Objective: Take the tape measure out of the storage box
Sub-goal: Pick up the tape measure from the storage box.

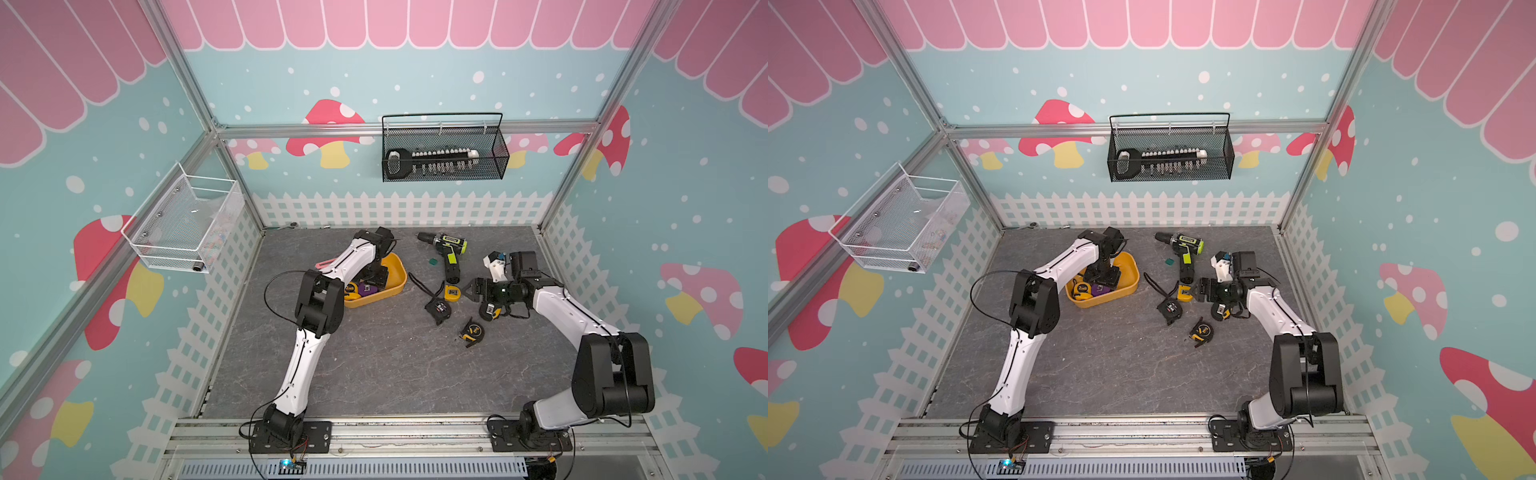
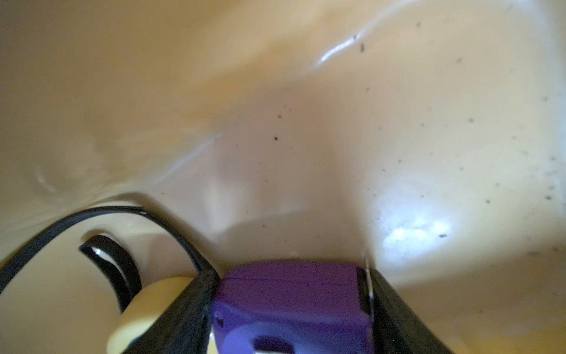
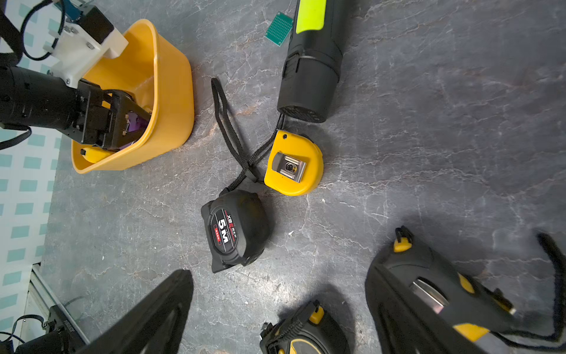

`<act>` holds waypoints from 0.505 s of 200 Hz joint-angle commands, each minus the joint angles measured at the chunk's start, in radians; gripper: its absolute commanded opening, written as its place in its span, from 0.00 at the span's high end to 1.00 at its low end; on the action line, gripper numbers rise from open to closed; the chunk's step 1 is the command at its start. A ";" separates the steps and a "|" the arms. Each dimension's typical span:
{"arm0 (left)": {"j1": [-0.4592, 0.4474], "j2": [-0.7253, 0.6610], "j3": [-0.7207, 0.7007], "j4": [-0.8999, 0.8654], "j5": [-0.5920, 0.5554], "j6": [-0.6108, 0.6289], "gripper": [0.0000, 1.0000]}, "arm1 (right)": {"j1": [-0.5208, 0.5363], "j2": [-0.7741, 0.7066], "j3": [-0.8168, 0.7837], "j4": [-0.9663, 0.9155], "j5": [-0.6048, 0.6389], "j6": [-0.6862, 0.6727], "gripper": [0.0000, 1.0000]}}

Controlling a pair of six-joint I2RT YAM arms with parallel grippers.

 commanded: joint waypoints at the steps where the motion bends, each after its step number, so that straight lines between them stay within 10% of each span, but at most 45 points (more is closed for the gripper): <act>1: -0.007 -0.048 0.013 0.036 -0.032 -0.024 0.46 | -0.001 -0.020 -0.004 -0.005 -0.008 0.006 0.06; 101: 0.025 -0.228 -0.033 0.107 0.041 -0.129 0.45 | 0.106 0.047 -0.071 0.208 -0.180 0.110 0.06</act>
